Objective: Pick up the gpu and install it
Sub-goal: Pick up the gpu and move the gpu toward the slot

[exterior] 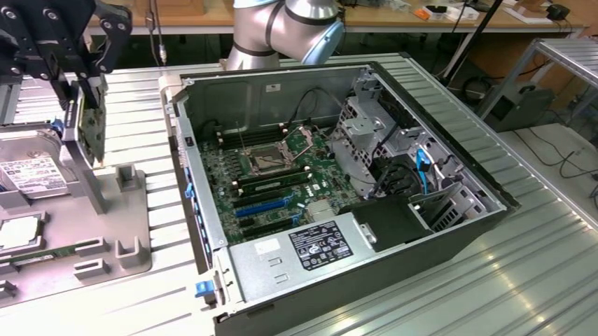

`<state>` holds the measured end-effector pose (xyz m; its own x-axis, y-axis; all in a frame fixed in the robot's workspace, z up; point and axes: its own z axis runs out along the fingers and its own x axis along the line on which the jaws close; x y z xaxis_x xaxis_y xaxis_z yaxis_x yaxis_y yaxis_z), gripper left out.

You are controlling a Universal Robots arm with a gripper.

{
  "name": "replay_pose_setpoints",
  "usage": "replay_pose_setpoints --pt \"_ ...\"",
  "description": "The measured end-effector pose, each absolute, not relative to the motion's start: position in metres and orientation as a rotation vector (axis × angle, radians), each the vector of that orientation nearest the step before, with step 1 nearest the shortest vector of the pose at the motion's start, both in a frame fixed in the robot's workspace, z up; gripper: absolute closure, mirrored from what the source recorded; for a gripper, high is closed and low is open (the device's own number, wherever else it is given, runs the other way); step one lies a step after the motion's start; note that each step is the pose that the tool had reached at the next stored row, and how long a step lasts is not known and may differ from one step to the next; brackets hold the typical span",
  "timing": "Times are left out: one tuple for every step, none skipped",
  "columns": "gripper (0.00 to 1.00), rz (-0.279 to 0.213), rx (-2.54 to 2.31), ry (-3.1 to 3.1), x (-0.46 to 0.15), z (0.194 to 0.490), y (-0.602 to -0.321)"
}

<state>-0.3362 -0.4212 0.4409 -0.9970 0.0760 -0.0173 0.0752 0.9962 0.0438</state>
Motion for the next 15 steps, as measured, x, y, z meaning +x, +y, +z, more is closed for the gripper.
replay_pose_setpoints --pt "0.73 0.067 0.118 3.120 -0.335 0.441 -0.421" --pt "0.73 0.067 0.118 3.120 -0.334 0.441 -0.421" --pt "0.73 0.067 0.118 3.120 -0.333 0.441 -0.421" --pt "0.73 0.067 0.118 3.120 -0.331 0.441 -0.421" --pt "0.73 0.067 0.118 3.120 -0.330 0.441 -0.421" --pt "0.73 0.067 0.118 3.120 -0.328 0.441 -0.421" --pt "0.73 0.067 0.118 3.120 -0.327 0.441 -0.421" --pt "0.73 0.067 0.118 3.120 -0.325 0.441 -0.421" --pt "0.73 0.067 0.118 3.120 -0.322 0.441 -0.421" --pt "0.73 0.067 0.118 3.120 -0.321 0.441 -0.421" --pt "0.73 0.067 0.118 3.120 -0.319 0.441 -0.421" --pt "0.73 0.067 0.118 3.120 -0.316 0.441 -0.421" --pt "0.73 0.067 0.118 3.120 -0.314 0.441 -0.421" --pt "0.73 0.067 0.118 3.120 -0.312 0.441 -0.421" --pt "0.73 0.067 0.118 3.120 -0.310 0.441 -0.421"
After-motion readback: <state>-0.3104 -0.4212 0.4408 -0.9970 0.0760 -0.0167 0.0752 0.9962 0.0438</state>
